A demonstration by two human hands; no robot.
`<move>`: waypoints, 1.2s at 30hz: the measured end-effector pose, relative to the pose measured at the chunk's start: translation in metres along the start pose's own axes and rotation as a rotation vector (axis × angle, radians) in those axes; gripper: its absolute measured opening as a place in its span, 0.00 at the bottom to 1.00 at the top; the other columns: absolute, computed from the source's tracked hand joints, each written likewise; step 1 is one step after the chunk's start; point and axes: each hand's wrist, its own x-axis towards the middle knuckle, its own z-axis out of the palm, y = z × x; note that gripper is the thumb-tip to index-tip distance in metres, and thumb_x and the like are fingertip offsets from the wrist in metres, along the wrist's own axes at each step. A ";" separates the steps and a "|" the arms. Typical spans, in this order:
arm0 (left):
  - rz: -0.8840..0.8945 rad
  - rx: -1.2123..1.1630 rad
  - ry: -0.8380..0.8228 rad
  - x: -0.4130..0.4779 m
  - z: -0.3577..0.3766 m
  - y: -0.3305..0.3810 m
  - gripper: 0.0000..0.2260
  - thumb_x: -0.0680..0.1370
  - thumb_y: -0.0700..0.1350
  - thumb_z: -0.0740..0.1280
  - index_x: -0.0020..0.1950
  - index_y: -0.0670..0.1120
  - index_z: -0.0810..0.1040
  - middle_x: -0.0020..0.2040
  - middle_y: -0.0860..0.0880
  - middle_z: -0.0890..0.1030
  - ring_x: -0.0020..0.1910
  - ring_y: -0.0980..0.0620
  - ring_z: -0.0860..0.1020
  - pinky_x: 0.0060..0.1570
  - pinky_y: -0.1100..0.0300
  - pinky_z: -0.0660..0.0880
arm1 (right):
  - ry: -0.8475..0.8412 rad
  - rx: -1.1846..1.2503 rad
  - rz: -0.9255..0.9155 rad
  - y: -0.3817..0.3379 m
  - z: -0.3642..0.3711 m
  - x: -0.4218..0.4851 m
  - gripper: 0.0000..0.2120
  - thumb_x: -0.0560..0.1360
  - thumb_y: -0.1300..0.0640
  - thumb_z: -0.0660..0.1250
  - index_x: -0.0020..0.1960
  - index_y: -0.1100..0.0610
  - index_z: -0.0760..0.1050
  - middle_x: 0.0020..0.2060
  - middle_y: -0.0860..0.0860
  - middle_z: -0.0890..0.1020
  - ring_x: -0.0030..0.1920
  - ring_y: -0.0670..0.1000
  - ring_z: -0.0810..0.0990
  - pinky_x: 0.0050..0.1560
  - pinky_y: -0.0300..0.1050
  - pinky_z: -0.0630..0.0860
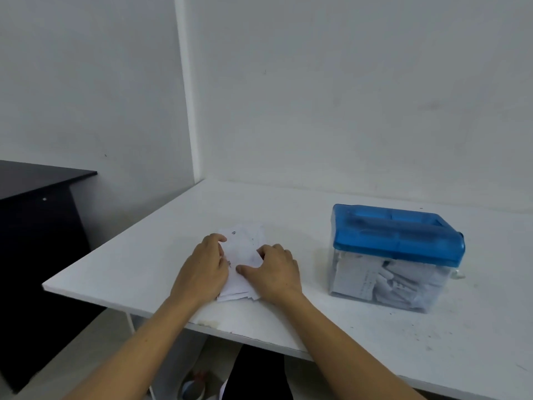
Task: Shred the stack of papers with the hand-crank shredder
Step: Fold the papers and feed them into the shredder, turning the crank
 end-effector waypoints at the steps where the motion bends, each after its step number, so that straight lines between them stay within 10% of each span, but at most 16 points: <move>1: -0.004 -0.010 0.006 0.000 0.000 0.000 0.15 0.82 0.42 0.62 0.69 0.47 0.68 0.50 0.52 0.74 0.46 0.54 0.75 0.47 0.61 0.75 | 0.011 0.041 0.000 0.001 0.000 -0.001 0.18 0.74 0.40 0.68 0.54 0.52 0.76 0.52 0.49 0.78 0.56 0.52 0.74 0.58 0.48 0.73; 7: -0.017 -0.041 -0.010 -0.003 -0.002 0.000 0.15 0.80 0.49 0.66 0.64 0.51 0.67 0.59 0.53 0.72 0.52 0.55 0.74 0.50 0.61 0.74 | 0.113 0.320 0.033 0.006 -0.003 -0.001 0.09 0.78 0.47 0.67 0.47 0.52 0.72 0.38 0.43 0.74 0.42 0.47 0.75 0.39 0.37 0.69; 12: 0.161 0.058 -0.289 -0.003 -0.001 -0.003 0.20 0.73 0.65 0.64 0.61 0.60 0.68 0.61 0.62 0.68 0.63 0.58 0.66 0.60 0.59 0.63 | 0.243 0.657 0.109 0.010 -0.011 -0.003 0.08 0.81 0.54 0.64 0.59 0.55 0.72 0.54 0.49 0.81 0.53 0.51 0.80 0.50 0.40 0.77; 20: 0.159 0.048 -0.276 -0.005 0.001 -0.007 0.35 0.67 0.77 0.62 0.69 0.61 0.69 0.68 0.65 0.68 0.68 0.62 0.64 0.69 0.57 0.62 | 0.290 0.807 0.128 0.012 -0.015 -0.005 0.37 0.79 0.68 0.60 0.76 0.36 0.53 0.64 0.47 0.74 0.57 0.50 0.80 0.55 0.45 0.82; 28: 0.091 -0.191 -0.162 -0.009 -0.004 -0.001 0.13 0.75 0.61 0.71 0.55 0.59 0.79 0.54 0.65 0.79 0.58 0.61 0.75 0.56 0.63 0.71 | 0.206 0.703 0.116 0.013 -0.017 -0.008 0.21 0.78 0.67 0.57 0.66 0.52 0.76 0.64 0.50 0.76 0.57 0.45 0.74 0.48 0.24 0.70; 36: 0.039 -0.376 -0.057 -0.009 -0.010 0.002 0.06 0.81 0.51 0.67 0.48 0.56 0.83 0.49 0.60 0.83 0.50 0.62 0.79 0.45 0.71 0.73 | 0.132 0.549 0.105 0.006 -0.014 -0.008 0.11 0.78 0.57 0.62 0.52 0.56 0.82 0.49 0.49 0.84 0.50 0.49 0.81 0.52 0.42 0.78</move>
